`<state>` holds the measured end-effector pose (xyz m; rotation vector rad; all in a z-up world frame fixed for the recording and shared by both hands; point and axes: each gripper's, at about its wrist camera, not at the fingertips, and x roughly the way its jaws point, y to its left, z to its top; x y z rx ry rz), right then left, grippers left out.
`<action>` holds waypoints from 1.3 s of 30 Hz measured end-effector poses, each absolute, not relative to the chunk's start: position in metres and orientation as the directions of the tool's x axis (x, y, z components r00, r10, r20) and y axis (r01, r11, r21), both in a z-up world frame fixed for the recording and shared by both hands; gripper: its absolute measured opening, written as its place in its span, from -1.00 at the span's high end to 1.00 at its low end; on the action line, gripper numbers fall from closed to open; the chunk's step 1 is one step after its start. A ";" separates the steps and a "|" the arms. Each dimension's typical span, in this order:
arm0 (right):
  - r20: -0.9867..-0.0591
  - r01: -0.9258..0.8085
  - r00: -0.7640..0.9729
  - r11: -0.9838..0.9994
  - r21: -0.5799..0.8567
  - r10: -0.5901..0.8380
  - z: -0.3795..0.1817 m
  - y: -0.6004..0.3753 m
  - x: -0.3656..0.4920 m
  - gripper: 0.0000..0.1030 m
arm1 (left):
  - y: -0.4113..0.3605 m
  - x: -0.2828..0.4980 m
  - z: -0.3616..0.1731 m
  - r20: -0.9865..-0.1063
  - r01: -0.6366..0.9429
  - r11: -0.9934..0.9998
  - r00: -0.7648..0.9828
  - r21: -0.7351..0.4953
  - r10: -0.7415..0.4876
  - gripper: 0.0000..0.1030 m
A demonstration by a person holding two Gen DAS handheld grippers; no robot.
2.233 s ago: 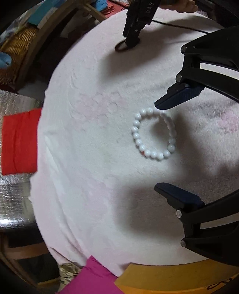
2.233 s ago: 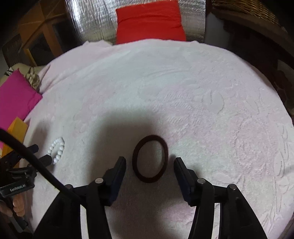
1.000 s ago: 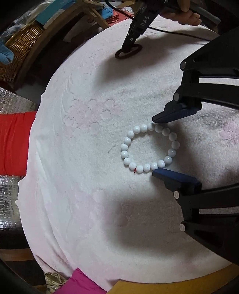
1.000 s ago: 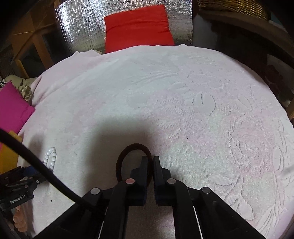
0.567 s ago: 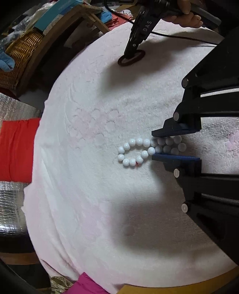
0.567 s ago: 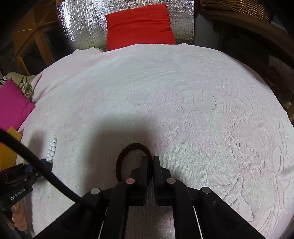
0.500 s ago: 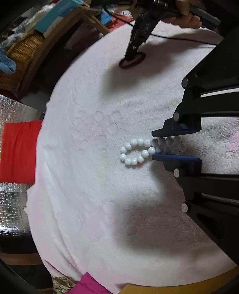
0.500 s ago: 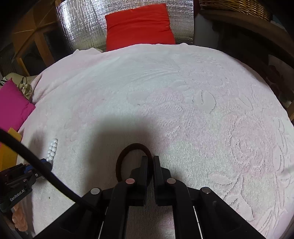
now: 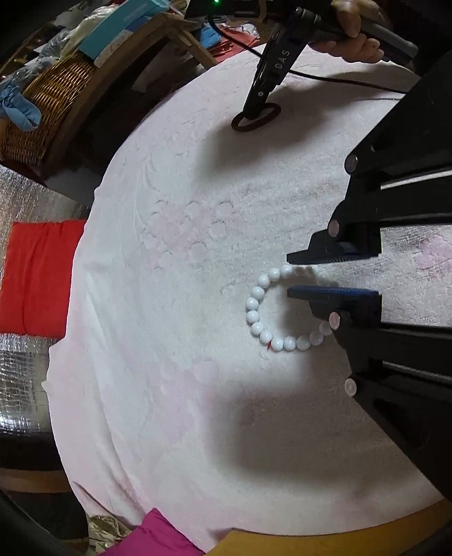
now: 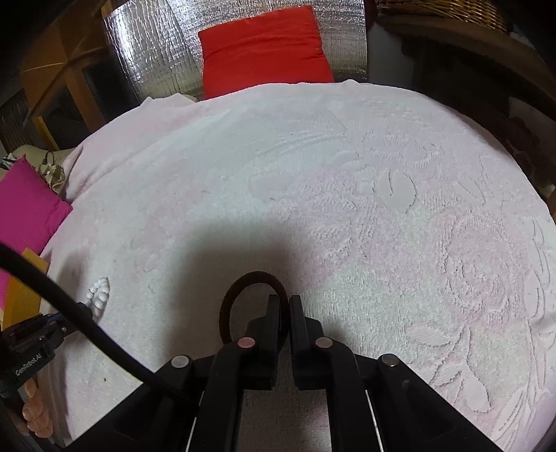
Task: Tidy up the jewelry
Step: 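Carry the white bracelet and dark red ring toward the orange box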
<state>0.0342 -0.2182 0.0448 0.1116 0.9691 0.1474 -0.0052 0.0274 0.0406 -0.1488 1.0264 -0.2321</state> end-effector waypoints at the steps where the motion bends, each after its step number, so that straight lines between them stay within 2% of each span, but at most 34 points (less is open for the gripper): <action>1: -0.813 -0.074 0.555 0.984 0.163 0.176 0.045 -0.219 0.034 0.89 | 0.025 -0.004 0.039 -0.831 0.127 0.964 0.489 -0.232 -0.264 0.37; 2: -0.813 -0.075 0.555 0.984 0.164 0.177 0.045 -0.219 0.035 0.89 | 0.023 -0.003 0.038 -0.832 0.130 0.965 0.487 -0.229 -0.263 0.11; 3: -0.813 -0.076 0.554 0.984 0.164 0.178 0.045 -0.219 0.034 0.89 | 0.020 -0.003 0.038 -0.833 0.132 0.966 0.490 -0.222 -0.258 0.01; 7: -0.813 -0.080 0.553 0.983 0.163 0.180 0.044 -0.220 0.034 0.89 | 0.019 -0.001 0.030 -0.848 0.120 0.972 0.473 -0.204 -0.236 0.01; 8: -0.813 -0.080 0.553 0.983 0.163 0.180 0.044 -0.221 0.033 0.89 | 0.019 0.001 0.026 -0.855 0.114 0.973 0.464 -0.201 -0.231 0.10; 9: -0.814 -0.081 0.553 0.983 0.163 0.180 0.044 -0.222 0.033 0.89 | 0.019 0.001 0.023 -0.855 0.113 0.974 0.466 -0.196 -0.226 0.31; 10: -0.814 -0.082 0.552 0.983 0.163 0.181 0.044 -0.222 0.033 0.89 | 0.018 0.002 0.022 -0.850 0.118 0.973 0.474 -0.199 -0.232 0.38; 12: -0.814 -0.082 0.552 0.983 0.165 0.183 0.044 -0.223 0.033 0.89 | 0.014 0.002 0.025 -0.841 0.138 0.970 0.484 -0.202 -0.244 0.74; 17: -0.810 -0.081 0.556 0.982 0.168 0.184 0.045 -0.224 0.031 0.89 | 0.010 -0.002 0.031 -0.829 0.141 0.971 0.507 -0.192 -0.238 0.82; 22: -0.784 -0.081 0.586 0.977 0.196 0.206 0.053 -0.227 0.026 0.89 | 0.017 -0.014 0.055 -0.776 0.153 0.962 0.569 -0.225 -0.272 0.82; 32: -0.738 -0.097 0.632 0.969 0.226 0.235 0.066 -0.225 0.018 0.89 | 0.029 -0.031 0.080 -0.728 0.150 0.955 0.620 -0.257 -0.293 0.82; 39: -0.699 -0.136 0.659 0.958 0.251 0.276 0.078 -0.217 0.012 0.89 | 0.035 -0.043 0.101 -0.685 0.118 0.968 0.687 -0.223 -0.242 0.82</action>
